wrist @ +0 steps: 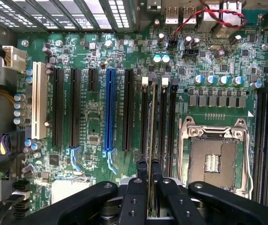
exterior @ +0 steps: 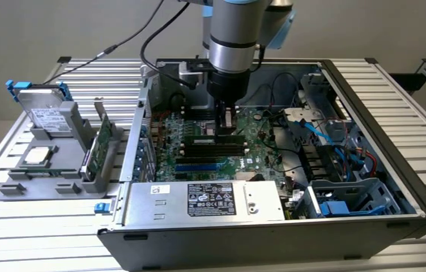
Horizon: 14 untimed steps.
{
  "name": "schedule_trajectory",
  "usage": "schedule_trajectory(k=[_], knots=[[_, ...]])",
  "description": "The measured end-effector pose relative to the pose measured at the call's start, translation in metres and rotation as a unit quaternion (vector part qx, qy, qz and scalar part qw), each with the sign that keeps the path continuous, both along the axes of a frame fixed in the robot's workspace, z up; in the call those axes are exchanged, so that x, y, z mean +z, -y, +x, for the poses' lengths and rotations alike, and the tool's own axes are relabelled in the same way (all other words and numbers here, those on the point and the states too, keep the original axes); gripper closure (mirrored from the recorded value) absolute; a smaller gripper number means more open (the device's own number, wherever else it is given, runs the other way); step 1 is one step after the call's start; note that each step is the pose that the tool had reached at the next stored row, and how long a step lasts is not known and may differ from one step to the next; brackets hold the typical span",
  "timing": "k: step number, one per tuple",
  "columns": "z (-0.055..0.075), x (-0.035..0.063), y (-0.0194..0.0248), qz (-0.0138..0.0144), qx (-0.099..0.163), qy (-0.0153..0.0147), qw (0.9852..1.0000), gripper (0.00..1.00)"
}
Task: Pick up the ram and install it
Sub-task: 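Insert the ram into the slot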
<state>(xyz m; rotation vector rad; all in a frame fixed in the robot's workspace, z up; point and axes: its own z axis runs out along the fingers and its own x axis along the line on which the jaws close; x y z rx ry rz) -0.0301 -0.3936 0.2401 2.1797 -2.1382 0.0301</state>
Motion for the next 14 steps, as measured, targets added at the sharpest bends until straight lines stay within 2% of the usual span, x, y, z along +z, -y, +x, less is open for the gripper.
schedule_trajectory(k=[14], knots=[[0.0011,-0.0095,0.0006,-0.0001,0.002,-0.0046,1.0000,0.87]])
